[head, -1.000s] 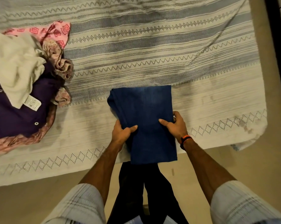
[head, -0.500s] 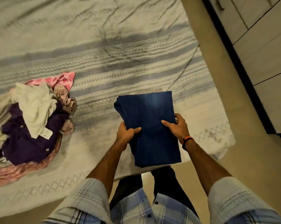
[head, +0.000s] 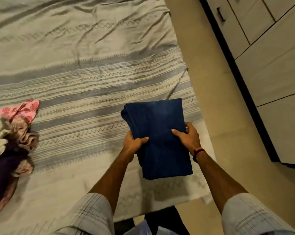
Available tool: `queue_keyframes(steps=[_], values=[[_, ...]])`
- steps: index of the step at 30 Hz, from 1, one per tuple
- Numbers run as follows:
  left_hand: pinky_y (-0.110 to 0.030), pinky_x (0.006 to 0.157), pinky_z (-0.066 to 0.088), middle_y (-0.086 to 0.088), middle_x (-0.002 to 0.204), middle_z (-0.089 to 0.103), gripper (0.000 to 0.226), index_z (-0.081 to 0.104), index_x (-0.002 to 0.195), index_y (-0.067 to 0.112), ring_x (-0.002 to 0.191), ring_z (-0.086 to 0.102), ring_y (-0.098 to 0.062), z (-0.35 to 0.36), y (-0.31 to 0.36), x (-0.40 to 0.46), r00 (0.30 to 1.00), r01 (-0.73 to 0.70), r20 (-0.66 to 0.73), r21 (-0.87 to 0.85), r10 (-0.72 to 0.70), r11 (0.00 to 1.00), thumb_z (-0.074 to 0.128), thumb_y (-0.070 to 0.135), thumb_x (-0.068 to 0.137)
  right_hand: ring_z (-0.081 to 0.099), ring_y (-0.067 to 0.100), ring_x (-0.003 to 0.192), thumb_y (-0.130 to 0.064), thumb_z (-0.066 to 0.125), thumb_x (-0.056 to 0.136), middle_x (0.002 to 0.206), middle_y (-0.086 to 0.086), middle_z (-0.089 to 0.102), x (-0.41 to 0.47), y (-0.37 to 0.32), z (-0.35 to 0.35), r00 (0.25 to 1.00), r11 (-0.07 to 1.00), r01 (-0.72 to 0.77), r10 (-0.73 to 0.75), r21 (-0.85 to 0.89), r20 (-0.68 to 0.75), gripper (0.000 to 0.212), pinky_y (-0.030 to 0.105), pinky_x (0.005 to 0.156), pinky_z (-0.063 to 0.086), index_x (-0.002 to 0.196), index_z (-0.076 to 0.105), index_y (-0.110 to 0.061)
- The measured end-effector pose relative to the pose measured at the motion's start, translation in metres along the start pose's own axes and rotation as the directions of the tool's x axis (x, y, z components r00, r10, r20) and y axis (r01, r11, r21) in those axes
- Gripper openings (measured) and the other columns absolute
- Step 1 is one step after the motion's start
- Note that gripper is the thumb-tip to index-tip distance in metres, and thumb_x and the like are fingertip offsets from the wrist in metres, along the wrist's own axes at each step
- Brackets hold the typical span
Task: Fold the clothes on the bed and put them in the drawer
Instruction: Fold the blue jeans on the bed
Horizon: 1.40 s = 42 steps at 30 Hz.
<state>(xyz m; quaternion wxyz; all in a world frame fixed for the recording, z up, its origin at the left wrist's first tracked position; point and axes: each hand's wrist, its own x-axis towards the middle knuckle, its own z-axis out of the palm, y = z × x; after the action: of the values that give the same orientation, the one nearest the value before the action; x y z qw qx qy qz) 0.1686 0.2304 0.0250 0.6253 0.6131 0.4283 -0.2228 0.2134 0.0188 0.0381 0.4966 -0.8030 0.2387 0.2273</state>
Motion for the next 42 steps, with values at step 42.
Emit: queue_keyframes(steps=[42], values=[[-0.044, 0.104, 0.046, -0.012, 0.144, 0.048, 0.070, 0.041, 0.143, 0.009, 0.126, 0.051, -0.027, -0.023, 0.008, -0.075, 0.990, -0.128, -0.042, 0.151, 0.135, 0.980, 0.077, 0.021, 0.084, 0.061, 0.020, 0.097, -0.008, 0.071, 0.088, 0.121, 0.008, 0.061, -0.040, -0.026, 0.001, 0.942, 0.913, 0.326, -0.291, -0.246, 0.170, 0.040, 0.034, 0.091, 0.054, 0.125, 0.057, -0.008]])
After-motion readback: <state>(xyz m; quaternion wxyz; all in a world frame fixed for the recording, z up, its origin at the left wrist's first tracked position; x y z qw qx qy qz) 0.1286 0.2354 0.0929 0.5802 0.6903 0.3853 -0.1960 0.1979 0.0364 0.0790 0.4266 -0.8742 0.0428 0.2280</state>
